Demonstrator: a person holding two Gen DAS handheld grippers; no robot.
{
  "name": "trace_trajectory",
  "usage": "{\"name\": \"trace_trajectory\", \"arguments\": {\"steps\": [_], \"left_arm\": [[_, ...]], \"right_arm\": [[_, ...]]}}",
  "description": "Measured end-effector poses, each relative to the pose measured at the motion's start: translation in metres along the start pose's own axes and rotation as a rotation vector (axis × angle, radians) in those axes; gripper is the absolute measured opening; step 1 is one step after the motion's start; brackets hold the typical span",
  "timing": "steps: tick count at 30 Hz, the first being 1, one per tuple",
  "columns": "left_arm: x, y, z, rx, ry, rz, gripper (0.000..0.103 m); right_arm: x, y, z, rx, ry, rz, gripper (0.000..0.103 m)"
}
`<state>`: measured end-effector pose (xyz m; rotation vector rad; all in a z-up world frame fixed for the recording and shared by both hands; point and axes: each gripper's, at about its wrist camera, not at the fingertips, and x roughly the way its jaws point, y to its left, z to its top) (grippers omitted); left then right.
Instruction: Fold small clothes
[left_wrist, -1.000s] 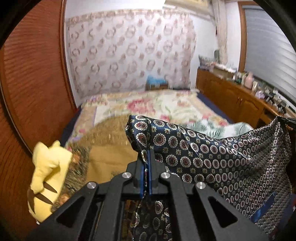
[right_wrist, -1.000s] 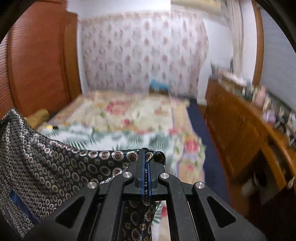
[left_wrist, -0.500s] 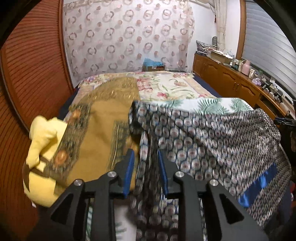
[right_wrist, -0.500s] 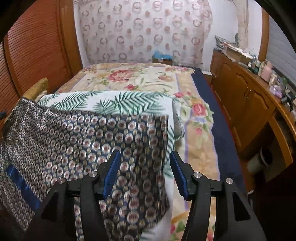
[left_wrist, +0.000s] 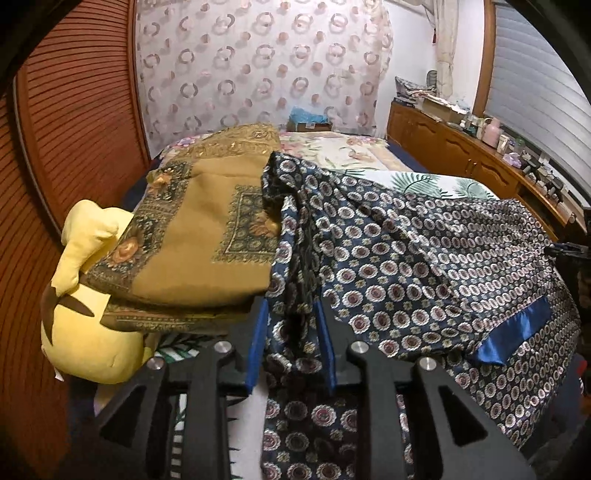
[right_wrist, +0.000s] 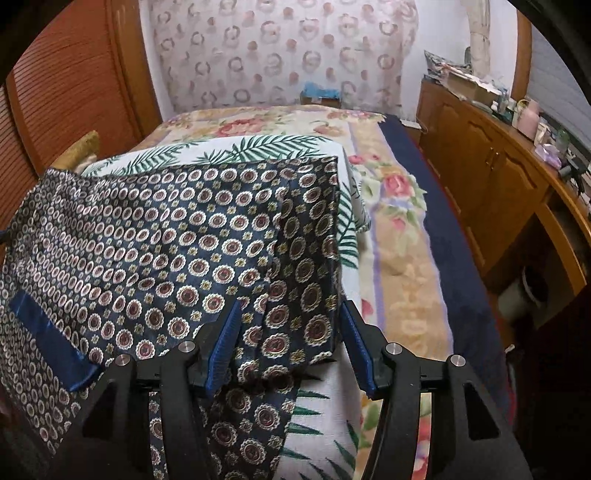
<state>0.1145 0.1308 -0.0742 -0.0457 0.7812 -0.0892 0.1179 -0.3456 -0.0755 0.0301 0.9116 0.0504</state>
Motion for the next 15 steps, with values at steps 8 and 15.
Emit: {"name": "trace_trajectory", "arguments": {"steps": [8,15], "left_arm": [[0.006,-0.011,0.009,0.048,0.006,0.003,0.024],[0.016,-0.007,0.014,0.027,0.020,-0.014,0.024]], "right_arm": [[0.007,0.004,-0.004,-0.008,0.017,0.005,0.046],[0.009,0.004,-0.004,-0.019,0.024,0.003,0.031]]}}
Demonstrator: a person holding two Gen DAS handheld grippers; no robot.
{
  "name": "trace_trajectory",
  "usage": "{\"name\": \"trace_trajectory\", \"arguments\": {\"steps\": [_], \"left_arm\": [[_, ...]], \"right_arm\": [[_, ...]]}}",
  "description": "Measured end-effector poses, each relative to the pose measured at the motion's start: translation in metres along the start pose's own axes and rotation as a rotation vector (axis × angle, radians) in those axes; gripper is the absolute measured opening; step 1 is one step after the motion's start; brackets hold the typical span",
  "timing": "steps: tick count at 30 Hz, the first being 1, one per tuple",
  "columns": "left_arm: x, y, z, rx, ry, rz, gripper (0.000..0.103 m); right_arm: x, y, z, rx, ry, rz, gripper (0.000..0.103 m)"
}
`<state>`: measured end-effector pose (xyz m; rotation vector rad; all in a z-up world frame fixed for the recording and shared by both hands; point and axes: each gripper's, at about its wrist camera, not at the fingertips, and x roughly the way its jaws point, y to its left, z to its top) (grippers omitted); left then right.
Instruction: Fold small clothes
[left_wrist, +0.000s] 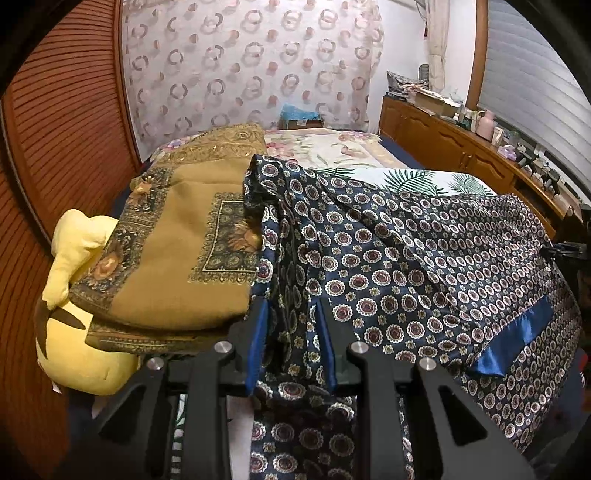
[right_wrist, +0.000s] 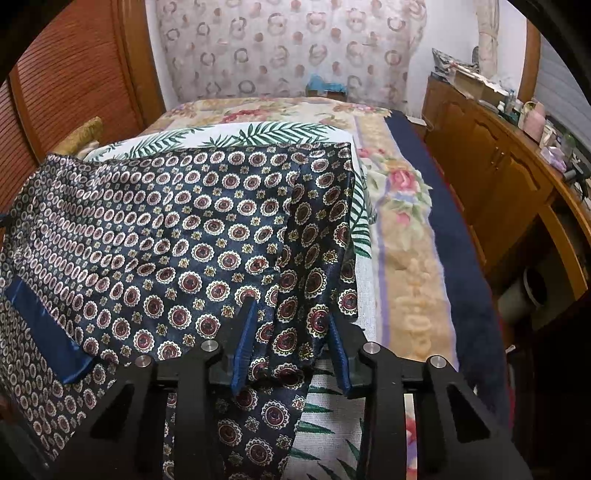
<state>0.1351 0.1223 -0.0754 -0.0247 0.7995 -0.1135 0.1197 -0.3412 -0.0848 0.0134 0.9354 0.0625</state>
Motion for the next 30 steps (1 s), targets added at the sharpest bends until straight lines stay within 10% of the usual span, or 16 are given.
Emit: {"name": "trace_trajectory", "arguments": {"steps": [10,30], "left_arm": [[0.002,-0.009,0.002,0.038,-0.006,0.003,0.001],[-0.101,0.001,-0.018,-0.003,-0.155,-0.027,0.000]], "right_arm": [[-0.022,0.006,0.006,-0.027,-0.077,0.050,0.004],[-0.121,0.021,-0.022,-0.058,-0.153,0.125,0.000]]}}
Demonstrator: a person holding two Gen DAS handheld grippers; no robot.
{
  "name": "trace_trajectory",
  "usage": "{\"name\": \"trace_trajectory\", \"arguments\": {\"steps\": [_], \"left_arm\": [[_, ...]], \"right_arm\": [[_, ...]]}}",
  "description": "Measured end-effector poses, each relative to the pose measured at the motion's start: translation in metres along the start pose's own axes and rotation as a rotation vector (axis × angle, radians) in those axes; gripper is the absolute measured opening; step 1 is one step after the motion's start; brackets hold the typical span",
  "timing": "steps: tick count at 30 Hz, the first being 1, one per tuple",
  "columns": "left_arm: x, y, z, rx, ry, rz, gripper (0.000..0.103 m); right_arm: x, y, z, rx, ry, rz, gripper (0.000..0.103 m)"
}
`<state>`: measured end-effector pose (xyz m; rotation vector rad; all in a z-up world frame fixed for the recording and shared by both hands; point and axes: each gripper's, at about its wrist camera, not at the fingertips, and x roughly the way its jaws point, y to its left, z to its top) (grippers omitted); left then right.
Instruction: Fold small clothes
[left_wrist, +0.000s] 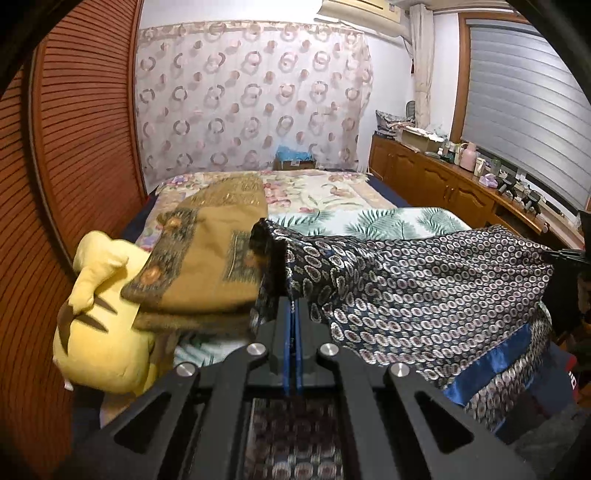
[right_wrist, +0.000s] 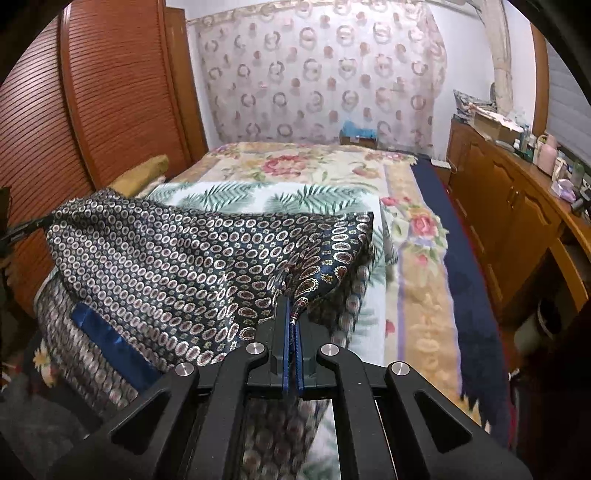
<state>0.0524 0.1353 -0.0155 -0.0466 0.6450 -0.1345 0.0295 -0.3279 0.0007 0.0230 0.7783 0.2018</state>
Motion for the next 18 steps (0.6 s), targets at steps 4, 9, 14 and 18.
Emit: {"name": "trace_trajectory", "arguments": {"steps": [4,9,14,18], "left_arm": [[-0.013,0.002,-0.018,0.000,0.023,0.012,0.000],[-0.029,0.005,-0.036,-0.018,0.031,0.026,0.000],[-0.039,0.009,-0.048,-0.039,0.038,0.042,0.000],[-0.038,0.014,-0.050,-0.059,0.052,0.043,0.000]], "right_arm": [[-0.012,0.005,-0.025,0.011,0.036,-0.001,0.000],[-0.019,0.009,-0.049,0.035,0.066,0.017,0.000],[-0.017,0.018,-0.070,0.046,0.102,0.043,0.000],[-0.010,0.020,-0.073,0.041,0.125,0.025,0.000]]}}
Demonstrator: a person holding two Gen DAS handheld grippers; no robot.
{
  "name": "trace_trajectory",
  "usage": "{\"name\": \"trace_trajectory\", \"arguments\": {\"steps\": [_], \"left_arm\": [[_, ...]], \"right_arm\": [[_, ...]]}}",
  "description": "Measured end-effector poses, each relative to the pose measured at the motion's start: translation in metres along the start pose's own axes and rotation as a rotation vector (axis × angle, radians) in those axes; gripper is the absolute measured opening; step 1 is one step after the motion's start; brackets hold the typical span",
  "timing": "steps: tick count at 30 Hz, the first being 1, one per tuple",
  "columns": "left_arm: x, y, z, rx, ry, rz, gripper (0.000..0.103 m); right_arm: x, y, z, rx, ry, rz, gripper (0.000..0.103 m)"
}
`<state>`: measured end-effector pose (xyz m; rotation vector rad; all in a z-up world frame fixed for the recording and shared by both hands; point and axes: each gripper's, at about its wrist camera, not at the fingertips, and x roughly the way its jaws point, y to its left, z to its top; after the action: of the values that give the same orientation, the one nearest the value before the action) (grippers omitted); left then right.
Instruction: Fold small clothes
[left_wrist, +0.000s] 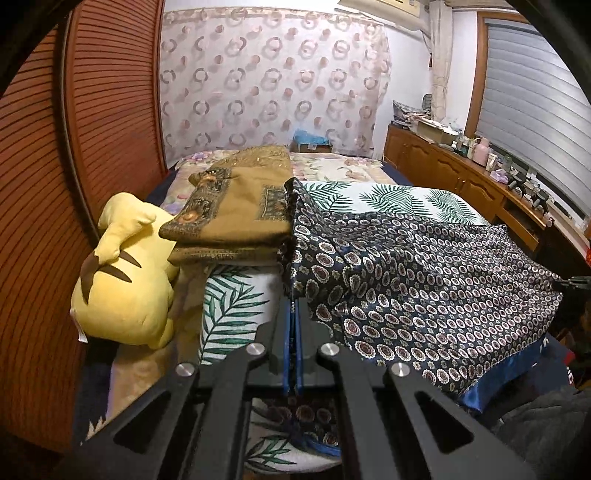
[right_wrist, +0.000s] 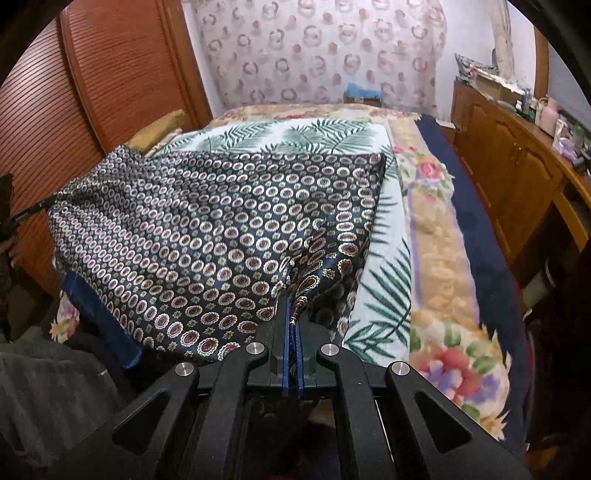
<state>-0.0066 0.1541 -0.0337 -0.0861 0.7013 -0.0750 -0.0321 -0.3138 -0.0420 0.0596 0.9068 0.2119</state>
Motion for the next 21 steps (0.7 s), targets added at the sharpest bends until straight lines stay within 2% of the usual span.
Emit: {"name": "trace_trajectory", "arguments": {"steps": [3,5,8,9,10,15,21], "left_arm": [[0.001,0.001,0.002,0.005,0.002,0.010,0.002],[0.003,0.002,0.007,0.013,0.001,0.020,0.008],[0.007,0.002,0.021,0.022,-0.012,0.029,0.020],[0.011,0.000,0.028,0.030,-0.017,0.026,0.020],[0.014,-0.002,0.033,0.036,-0.017,0.025,0.021],[0.055,-0.013,0.068,0.077,0.012,0.017,0.024],[0.114,-0.025,0.092,0.120,0.073,0.016,0.025]], "right_arm": [[-0.002,0.000,0.003,0.000,-0.016,-0.010,0.000],[-0.004,-0.001,0.009,0.000,-0.031,-0.031,0.003],[-0.006,-0.002,0.016,-0.009,-0.056,-0.053,0.027],[-0.005,-0.004,0.021,-0.012,-0.067,-0.065,0.045],[-0.005,-0.004,0.024,-0.014,-0.078,-0.073,0.057],[0.019,-0.021,0.055,-0.012,-0.112,-0.107,0.059],[0.068,-0.044,0.082,0.021,-0.088,-0.126,0.059]]}}
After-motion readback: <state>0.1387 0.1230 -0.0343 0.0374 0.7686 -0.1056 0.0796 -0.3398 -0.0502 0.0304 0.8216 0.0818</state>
